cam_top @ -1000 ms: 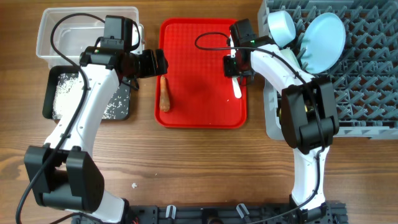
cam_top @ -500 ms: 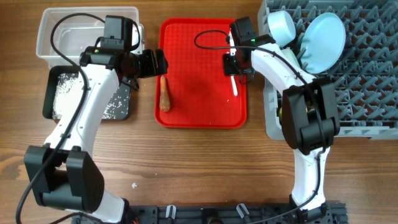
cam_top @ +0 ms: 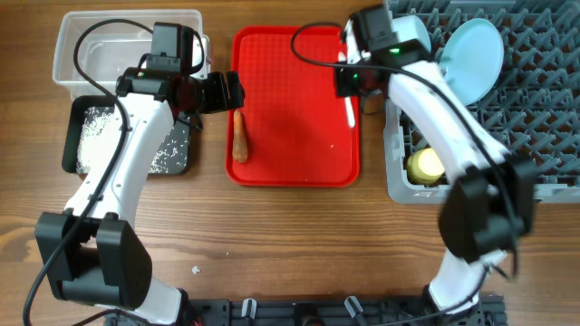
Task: Sort waste into correct bins and load items into the dishwasher rack
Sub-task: 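Carry the spoon right and lower it into the grey rack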
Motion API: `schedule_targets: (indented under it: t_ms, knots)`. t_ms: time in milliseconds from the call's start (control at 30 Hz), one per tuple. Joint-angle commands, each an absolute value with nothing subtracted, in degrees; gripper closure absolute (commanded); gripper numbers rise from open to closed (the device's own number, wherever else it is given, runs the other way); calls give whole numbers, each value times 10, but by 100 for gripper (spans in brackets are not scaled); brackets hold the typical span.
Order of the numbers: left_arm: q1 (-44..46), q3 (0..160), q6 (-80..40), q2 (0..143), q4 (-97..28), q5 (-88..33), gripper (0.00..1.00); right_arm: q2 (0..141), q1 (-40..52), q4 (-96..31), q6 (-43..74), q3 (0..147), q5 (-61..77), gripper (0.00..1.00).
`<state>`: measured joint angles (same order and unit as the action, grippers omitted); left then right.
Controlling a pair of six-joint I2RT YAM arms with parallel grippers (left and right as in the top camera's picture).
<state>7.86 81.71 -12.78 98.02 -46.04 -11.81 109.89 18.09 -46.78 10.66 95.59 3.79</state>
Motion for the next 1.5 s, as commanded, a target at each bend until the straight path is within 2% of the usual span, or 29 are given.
schedule_targets:
  t_ms: [0,67,200,367,667,867,1367,1433,1467]
  knots:
    - [76,817,-127,981,-459,-117,0,1004,164,-492,105,958,17,96]
    - [76,817,-127,981,-459,-117,0,965,149,-513,99,958,-6,96]
    - [76,817,-127,981,-459,-117,0,909,110,-560,9,958,-58,96]
    - [76,817,-127,981,-459,-117,0,905,58,-582,-61,950,-96,96]
    - [76,817,-127,981,-459,-117,0,907,-28,-451,-64,798,-90,96]
    - [76,817,-127,981,-459,-117,0,912,-45,-419,-60,744,-90,96]
    - [76,817,-127,981,-459,-117,0,917,-45,-393,-77,737,-167,95]
    - [76,817,-127,981,-459,-117,0,921,-45,-387,-81,737,-167,91]
    - [76,817,-127,981,-459,-117,0,924,-45,-384,-94,737,-167,84]
